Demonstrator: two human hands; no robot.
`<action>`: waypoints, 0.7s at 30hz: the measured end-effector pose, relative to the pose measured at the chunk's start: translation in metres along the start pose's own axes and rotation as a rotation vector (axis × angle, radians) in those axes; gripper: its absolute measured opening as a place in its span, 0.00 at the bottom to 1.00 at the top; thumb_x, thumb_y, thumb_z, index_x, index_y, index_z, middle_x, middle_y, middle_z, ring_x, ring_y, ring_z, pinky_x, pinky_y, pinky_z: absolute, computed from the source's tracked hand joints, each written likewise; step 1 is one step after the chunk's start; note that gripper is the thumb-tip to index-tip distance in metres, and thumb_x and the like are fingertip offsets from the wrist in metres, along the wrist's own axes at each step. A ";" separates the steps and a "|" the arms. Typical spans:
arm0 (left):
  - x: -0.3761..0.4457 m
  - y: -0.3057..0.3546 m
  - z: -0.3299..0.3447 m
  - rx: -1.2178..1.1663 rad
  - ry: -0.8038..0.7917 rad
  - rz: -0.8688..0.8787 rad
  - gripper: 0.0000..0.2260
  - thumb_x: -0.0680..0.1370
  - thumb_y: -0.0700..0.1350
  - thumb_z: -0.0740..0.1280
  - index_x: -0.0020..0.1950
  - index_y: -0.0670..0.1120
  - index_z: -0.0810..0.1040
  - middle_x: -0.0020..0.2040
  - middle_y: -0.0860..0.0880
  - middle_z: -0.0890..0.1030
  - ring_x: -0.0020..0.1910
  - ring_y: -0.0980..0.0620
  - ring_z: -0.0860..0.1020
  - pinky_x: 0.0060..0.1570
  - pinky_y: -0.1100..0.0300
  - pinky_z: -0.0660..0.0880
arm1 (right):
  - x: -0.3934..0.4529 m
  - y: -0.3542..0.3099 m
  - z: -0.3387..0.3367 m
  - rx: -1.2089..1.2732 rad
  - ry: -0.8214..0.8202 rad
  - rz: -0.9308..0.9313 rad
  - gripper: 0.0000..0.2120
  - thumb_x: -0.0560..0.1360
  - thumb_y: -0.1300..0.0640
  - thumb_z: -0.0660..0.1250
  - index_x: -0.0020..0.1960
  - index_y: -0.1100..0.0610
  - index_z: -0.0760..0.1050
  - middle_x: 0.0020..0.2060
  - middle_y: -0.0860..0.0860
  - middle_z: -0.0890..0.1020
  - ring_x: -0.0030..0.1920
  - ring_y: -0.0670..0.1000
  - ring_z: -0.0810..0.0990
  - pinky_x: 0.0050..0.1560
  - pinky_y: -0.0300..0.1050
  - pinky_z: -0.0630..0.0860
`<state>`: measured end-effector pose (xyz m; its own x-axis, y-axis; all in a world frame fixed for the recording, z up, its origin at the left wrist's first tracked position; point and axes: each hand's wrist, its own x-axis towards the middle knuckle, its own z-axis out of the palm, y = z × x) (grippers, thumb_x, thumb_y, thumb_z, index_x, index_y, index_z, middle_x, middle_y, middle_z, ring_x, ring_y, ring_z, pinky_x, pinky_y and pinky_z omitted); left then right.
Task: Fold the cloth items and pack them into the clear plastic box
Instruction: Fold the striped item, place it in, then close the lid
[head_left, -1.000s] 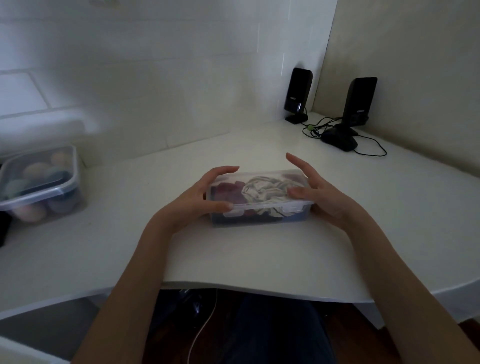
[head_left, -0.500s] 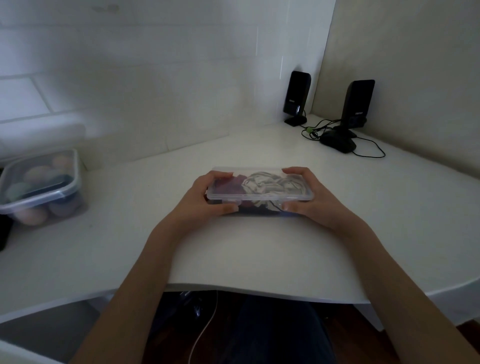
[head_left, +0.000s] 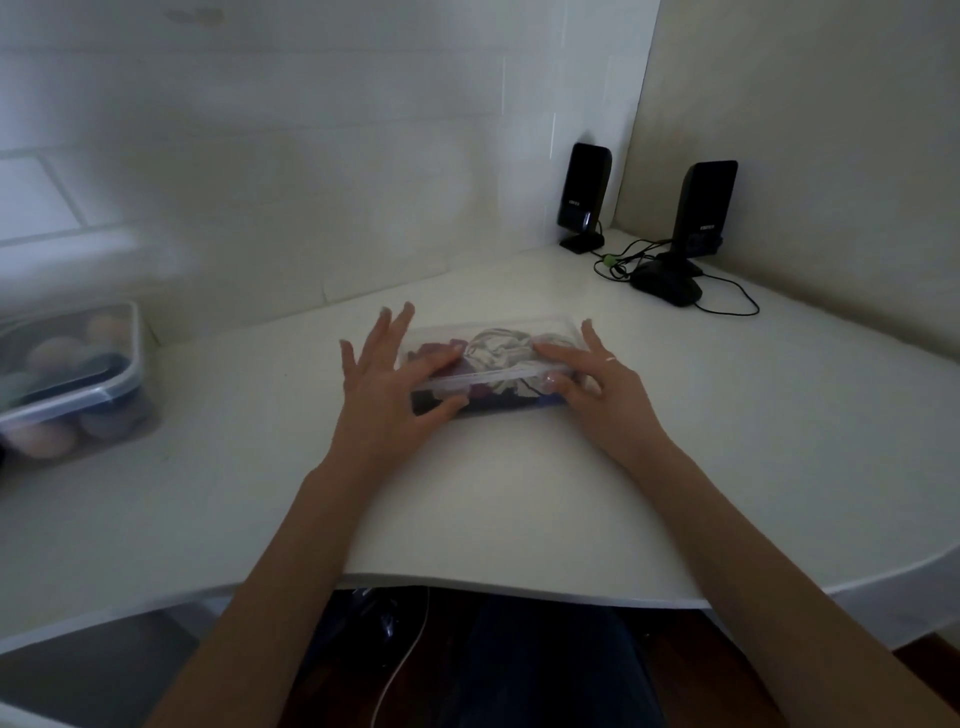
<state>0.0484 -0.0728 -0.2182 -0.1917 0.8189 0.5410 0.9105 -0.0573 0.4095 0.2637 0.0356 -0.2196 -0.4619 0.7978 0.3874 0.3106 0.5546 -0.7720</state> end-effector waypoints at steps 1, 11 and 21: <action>0.001 0.001 0.003 0.119 0.060 0.116 0.20 0.72 0.56 0.64 0.63 0.55 0.77 0.74 0.47 0.66 0.75 0.47 0.59 0.72 0.37 0.44 | 0.002 -0.001 0.004 -0.097 0.007 -0.045 0.16 0.75 0.58 0.67 0.59 0.41 0.77 0.76 0.53 0.58 0.75 0.43 0.50 0.74 0.42 0.53; 0.011 -0.015 0.008 0.372 0.131 0.217 0.18 0.71 0.36 0.61 0.59 0.42 0.79 0.57 0.43 0.83 0.56 0.45 0.81 0.60 0.56 0.66 | 0.025 -0.010 0.064 -0.507 0.008 -0.350 0.22 0.75 0.64 0.61 0.68 0.51 0.71 0.69 0.55 0.72 0.74 0.59 0.61 0.73 0.54 0.49; 0.027 -0.077 -0.036 0.503 0.070 -0.028 0.23 0.67 0.36 0.53 0.57 0.40 0.79 0.55 0.39 0.82 0.53 0.38 0.80 0.55 0.46 0.75 | 0.091 -0.056 0.147 -0.363 -0.150 -0.361 0.24 0.75 0.68 0.57 0.67 0.52 0.72 0.68 0.56 0.73 0.72 0.58 0.64 0.73 0.56 0.52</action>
<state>-0.0401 -0.0665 -0.2090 -0.2267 0.7750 0.5899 0.9651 0.2603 0.0290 0.0825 0.0420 -0.2151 -0.6978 0.5133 0.4996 0.3652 0.8549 -0.3684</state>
